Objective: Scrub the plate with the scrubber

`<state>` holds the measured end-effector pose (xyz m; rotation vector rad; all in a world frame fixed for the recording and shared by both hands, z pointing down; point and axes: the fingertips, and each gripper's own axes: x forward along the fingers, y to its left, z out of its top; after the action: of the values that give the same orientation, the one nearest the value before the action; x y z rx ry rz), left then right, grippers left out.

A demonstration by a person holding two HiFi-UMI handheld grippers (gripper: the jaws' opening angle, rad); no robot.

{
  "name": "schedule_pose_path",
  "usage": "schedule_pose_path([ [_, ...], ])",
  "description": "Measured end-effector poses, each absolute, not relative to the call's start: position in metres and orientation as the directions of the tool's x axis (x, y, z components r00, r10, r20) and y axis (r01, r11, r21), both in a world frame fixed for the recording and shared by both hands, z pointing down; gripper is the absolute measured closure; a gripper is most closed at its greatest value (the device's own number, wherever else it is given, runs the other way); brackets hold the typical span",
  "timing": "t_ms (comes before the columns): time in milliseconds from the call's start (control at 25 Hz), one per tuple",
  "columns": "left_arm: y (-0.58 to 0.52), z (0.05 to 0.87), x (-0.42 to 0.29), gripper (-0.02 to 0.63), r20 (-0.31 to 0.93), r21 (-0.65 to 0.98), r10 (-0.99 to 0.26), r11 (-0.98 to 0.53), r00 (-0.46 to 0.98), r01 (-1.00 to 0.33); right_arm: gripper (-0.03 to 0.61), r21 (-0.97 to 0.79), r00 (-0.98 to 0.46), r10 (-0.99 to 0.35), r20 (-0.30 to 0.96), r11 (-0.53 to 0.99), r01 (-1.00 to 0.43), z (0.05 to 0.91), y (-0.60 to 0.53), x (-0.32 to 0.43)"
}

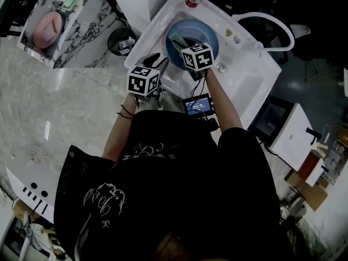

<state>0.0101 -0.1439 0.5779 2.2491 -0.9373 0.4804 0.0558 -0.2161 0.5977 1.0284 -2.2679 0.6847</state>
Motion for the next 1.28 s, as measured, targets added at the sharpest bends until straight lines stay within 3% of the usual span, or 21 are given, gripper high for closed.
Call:
schedule_pose_path([
  [280, -0.151, 0.556, 0.004, 0.463, 0.5, 0.414, -0.545, -0.533, 0.673, -0.738, 0.488, -0.4, -0.64, -0.427, 0.639, 0.526, -0.751, 0.597, -0.181, 0.056],
  [480, -0.155, 0.54, 0.011, 0.465, 0.467, 0.397, -0.557, -0.561, 0.686, -0.726, 0.488, -0.397, -0.646, -0.412, 0.643, 0.542, -0.741, 0.595, -0.168, 0.059],
  [840, -0.153, 0.514, 0.03, 0.468, 0.415, 0.385, -0.555, -0.61, 0.721, -0.692, 0.489, -0.185, -0.563, -0.553, 0.614, 0.593, -0.784, 0.568, -0.204, 0.096],
  [1280, -0.143, 0.499, 0.05, 0.468, 0.393, 0.405, -0.538, -0.627, 0.746, -0.665, 0.489, 0.151, -0.411, -0.635, 0.654, 0.642, -0.752, 0.568, -0.27, 0.156],
])
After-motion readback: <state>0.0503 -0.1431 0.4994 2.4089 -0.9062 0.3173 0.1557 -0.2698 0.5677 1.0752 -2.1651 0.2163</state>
